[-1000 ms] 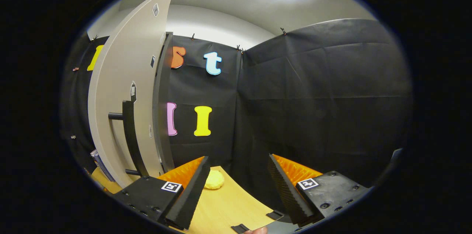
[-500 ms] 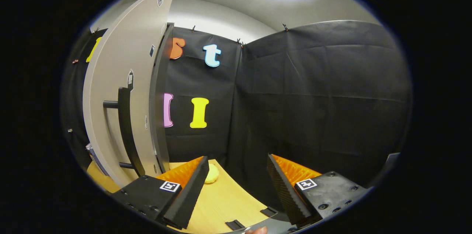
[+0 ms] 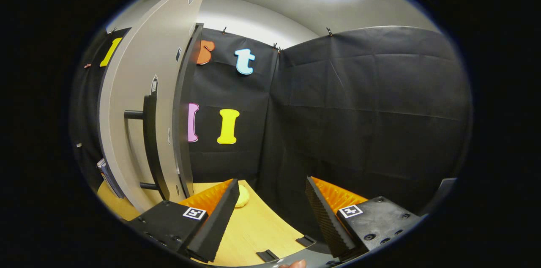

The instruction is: Open the cabinet door with the right hand, grasp the bottle in the cabinet with the left hand and place it on the coaster, then close the cabinet door with the right hand.

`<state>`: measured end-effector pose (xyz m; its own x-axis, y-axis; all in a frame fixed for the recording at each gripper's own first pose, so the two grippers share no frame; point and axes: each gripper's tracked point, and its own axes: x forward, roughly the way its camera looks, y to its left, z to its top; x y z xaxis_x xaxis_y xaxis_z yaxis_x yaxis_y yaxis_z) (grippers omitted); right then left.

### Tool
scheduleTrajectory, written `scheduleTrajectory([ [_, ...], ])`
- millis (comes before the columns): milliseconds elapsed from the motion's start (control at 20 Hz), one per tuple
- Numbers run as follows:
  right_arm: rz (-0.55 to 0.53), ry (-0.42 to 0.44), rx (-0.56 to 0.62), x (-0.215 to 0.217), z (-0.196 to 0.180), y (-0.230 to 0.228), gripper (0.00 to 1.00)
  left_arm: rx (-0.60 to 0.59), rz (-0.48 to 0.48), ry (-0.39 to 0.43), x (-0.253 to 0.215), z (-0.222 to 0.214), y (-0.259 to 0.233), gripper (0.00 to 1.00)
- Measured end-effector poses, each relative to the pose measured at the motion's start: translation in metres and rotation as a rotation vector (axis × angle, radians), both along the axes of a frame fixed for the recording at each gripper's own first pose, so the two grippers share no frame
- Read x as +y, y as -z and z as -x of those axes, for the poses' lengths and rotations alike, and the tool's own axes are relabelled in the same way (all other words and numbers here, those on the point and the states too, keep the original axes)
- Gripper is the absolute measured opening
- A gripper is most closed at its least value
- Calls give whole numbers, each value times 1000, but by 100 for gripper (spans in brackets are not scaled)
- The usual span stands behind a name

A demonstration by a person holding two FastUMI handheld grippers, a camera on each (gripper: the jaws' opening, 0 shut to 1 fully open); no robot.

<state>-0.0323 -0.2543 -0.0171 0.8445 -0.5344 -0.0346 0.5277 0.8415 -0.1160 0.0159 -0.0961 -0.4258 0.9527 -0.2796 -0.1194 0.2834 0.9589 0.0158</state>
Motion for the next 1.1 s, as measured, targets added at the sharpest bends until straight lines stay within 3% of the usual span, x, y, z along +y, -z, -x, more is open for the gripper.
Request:
scheduleTrajectory([
  [100,2,5,-7,-1,2,-1,98,11,15,1,-1,1,-1,92],
  [600,3,0,-2,-6,7,7,98,25,-17,-26,11,8,-25,96],
  [700,9,-19,-5,-3,5,8,94,10,7,-24,10,10,-49,95],
  [1100,-12,-123,-12,12,-18,8,98,-76,-2,-28,-6,11,-178,94],
])
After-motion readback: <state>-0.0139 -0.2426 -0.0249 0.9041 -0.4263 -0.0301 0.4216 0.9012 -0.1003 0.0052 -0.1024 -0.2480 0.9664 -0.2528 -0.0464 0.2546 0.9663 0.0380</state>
